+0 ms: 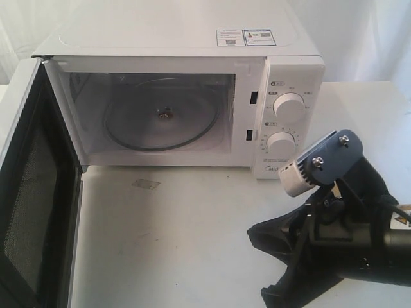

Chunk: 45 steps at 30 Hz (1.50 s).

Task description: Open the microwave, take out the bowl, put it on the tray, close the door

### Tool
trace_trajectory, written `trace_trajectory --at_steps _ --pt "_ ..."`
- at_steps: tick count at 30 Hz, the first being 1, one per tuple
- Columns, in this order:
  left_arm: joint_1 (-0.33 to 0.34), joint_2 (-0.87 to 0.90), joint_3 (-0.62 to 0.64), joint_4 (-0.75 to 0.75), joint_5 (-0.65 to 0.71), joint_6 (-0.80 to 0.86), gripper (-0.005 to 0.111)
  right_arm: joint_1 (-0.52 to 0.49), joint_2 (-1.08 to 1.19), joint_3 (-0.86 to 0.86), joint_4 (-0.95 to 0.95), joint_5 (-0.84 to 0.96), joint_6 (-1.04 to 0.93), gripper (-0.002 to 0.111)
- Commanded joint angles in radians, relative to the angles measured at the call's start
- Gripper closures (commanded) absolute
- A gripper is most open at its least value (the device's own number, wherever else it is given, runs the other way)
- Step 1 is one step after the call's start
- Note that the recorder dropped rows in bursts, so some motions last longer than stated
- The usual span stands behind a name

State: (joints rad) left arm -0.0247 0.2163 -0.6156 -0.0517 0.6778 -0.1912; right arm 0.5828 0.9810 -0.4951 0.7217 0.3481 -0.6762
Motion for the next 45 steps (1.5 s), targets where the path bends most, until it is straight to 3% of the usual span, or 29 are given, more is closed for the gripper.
trace_trajectory --at_steps 1,5,9,19,23,28,35,40,45 --pt "0.002 0.057 -0.071 -0.11 0.247 0.294 0.107 0.005 -0.005 0.007 0.003 -0.012 -0.023 0.108" --pt "0.002 0.057 -0.071 -0.157 0.204 0.325 0.107 0.005 -0.005 0.007 0.003 -0.012 -0.025 0.108" --pt "0.002 0.089 -0.071 -0.207 0.17 0.475 0.107 0.005 -0.005 0.007 0.003 -0.007 -0.025 0.108" --pt "0.002 0.387 -0.071 -0.183 0.074 0.549 0.107 0.005 -0.005 0.007 0.003 -0.007 -0.027 0.108" --pt "0.002 0.498 -0.071 -0.342 0.069 0.792 0.107 0.005 -0.005 0.007 0.003 -0.015 -0.037 0.108" --pt "0.002 0.606 -0.071 -0.654 0.041 1.07 0.107 0.005 -0.005 0.007 0.003 -0.017 -0.042 0.108" --pt "-0.012 0.747 -0.071 -0.936 -0.006 1.381 0.107 0.005 -0.005 0.007 0.003 -0.049 -0.044 0.108" --pt "-0.104 0.842 -0.075 -1.191 -0.129 1.652 0.107 0.005 -0.005 0.007 0.003 -0.058 -0.044 0.108" --pt "-0.204 0.943 -0.137 -1.266 -0.245 1.739 0.107 0.005 -0.005 0.007 0.003 -0.065 -0.044 0.108"
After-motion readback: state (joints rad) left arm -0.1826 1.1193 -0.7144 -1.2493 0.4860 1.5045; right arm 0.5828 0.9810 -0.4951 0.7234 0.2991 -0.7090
